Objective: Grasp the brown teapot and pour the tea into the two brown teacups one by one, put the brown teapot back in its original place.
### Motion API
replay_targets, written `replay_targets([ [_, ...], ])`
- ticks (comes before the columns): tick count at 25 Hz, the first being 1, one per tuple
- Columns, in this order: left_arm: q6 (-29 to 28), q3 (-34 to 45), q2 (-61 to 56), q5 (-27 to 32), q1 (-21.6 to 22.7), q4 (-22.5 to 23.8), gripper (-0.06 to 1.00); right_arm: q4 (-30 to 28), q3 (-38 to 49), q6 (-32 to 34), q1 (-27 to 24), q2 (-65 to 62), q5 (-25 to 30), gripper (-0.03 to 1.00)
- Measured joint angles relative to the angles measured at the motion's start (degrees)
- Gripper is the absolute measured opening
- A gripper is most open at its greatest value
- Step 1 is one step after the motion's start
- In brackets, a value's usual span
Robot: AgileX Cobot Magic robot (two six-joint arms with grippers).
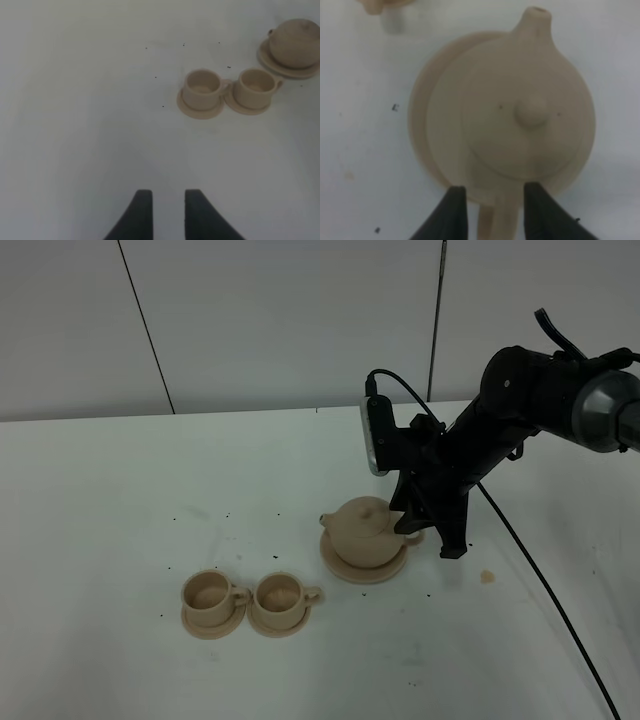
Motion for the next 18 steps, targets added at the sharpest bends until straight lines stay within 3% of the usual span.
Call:
replay_targets([
  [18,0.00,0.00,0.00,0.00,0.00,0.00,0.23,1.36,0.00,-1.17,0.00,1.01,-0.81,0.27],
])
